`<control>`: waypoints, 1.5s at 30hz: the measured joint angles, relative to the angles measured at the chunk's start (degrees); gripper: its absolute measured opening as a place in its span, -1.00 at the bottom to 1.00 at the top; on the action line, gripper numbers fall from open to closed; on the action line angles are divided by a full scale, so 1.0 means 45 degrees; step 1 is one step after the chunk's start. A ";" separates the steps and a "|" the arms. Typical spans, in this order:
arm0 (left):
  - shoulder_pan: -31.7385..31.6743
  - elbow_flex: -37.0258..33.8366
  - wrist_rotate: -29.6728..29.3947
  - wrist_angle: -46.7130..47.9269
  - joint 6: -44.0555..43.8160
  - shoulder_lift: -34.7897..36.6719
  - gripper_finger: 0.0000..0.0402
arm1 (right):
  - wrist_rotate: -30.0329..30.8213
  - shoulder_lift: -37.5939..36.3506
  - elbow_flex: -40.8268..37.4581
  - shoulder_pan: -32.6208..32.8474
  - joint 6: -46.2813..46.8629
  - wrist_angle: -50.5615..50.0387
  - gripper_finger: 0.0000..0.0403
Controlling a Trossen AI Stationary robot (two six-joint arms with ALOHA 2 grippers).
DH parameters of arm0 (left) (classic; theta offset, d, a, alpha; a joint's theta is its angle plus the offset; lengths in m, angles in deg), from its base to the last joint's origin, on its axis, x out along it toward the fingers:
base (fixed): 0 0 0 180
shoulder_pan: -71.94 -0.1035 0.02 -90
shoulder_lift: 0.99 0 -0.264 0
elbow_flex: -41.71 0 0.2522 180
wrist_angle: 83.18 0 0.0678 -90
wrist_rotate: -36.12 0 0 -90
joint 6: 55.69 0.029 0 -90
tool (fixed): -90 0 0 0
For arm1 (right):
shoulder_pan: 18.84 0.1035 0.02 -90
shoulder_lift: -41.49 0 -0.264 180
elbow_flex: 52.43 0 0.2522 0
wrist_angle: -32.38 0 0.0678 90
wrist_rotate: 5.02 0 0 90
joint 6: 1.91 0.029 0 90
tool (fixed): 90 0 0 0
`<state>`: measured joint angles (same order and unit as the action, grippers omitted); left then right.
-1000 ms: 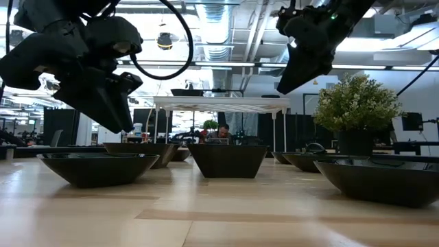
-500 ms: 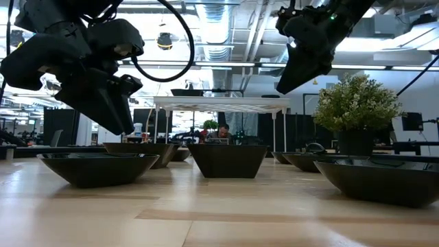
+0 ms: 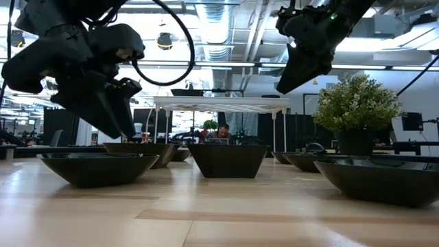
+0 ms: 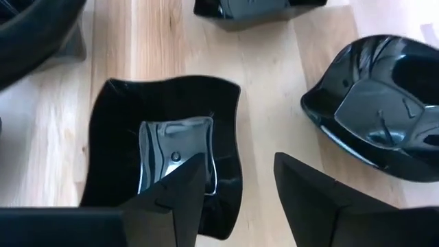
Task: Pick & Place Mini shaped plates
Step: Stack the distorted square plate on top of the distorted square plate on the shelf
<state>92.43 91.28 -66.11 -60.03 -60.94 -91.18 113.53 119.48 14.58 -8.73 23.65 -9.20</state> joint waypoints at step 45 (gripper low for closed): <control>-0.0169 -0.0005 0.0060 -0.0159 -0.0325 -0.1347 -0.17 | -0.0034 0.0000 0.0000 0.0097 0.0340 0.0431 -0.41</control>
<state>91.67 91.26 -65.84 -60.75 -62.41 -97.24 113.38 119.48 14.58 -8.29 25.18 -7.26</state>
